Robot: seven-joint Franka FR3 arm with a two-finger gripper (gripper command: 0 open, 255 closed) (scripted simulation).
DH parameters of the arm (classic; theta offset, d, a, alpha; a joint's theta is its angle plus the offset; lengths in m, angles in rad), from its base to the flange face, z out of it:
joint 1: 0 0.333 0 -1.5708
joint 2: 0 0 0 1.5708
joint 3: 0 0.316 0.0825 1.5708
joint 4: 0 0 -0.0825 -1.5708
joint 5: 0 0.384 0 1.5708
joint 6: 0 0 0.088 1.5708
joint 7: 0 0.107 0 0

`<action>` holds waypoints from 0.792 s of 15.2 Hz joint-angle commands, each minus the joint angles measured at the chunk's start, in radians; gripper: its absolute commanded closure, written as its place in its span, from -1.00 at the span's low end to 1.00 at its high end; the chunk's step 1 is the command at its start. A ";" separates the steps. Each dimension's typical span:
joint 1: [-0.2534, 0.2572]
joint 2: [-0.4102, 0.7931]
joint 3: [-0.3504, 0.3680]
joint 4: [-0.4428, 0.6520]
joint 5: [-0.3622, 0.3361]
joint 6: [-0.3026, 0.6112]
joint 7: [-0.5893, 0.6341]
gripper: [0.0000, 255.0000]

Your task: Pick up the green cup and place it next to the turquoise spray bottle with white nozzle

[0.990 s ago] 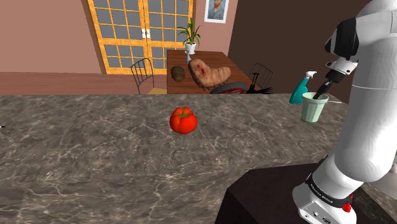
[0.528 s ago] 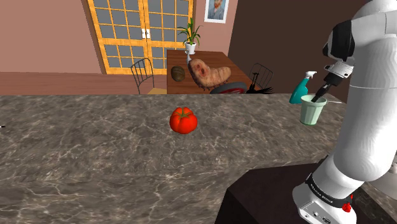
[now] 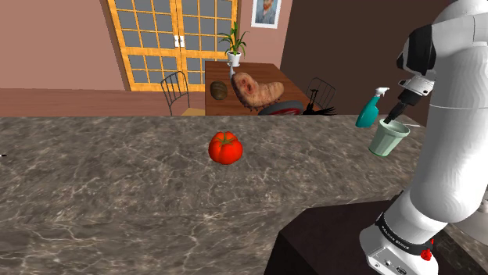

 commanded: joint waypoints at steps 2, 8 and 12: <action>-0.006 -0.006 -0.007 0.028 -0.012 -0.028 0.007 -1.00; -0.035 -0.014 -0.017 0.114 -0.036 -0.111 0.022 -1.00; -0.035 -0.014 -0.017 0.114 -0.035 -0.111 0.022 -1.00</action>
